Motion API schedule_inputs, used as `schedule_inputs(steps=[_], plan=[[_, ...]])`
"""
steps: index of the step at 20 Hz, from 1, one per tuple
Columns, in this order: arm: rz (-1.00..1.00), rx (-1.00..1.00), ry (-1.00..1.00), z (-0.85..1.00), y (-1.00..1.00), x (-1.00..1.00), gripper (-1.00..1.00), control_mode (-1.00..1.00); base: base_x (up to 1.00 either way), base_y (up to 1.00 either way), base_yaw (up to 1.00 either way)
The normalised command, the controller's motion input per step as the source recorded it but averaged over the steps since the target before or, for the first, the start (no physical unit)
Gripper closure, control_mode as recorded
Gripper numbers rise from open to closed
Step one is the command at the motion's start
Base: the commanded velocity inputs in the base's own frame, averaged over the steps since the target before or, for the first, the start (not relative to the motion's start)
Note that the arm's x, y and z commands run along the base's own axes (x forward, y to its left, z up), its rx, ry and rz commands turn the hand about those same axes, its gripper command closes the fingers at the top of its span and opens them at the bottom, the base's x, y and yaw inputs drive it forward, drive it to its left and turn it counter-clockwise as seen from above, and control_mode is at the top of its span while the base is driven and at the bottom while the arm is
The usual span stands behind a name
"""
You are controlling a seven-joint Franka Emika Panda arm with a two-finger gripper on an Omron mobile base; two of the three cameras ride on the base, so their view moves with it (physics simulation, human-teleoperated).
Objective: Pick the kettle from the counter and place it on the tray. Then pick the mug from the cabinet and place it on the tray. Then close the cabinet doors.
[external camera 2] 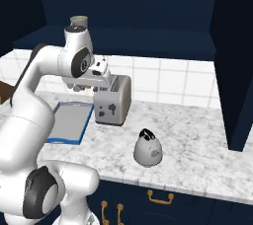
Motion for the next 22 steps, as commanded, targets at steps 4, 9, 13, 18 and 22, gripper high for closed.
schedule_inputs(steps=[4, 9, 13, 18, 22], plan=[[0.0, 0.0, 0.0, 0.0, -0.06, -0.02, -1.0, -1.0, 0.0, 0.0, 0.0], [0.0, 0.02, 0.0, -0.37, -0.81, -0.01, -1.0, -1.0, 0.0, 0.0, 0.0], [0.0, 0.0, 0.08, -0.67, -1.0, 0.0, -1.0, -1.0, 0.0, 0.0, 0.0], [0.0, 0.05, 0.0, -0.59, -1.0, 0.0, -1.0, -1.0, 0.0, 0.0, 0.0], [0.0, 0.08, 0.09, -0.51, -0.78, 0.0, -1.0, -1.0, 0.0, 0.0, 0.0]])
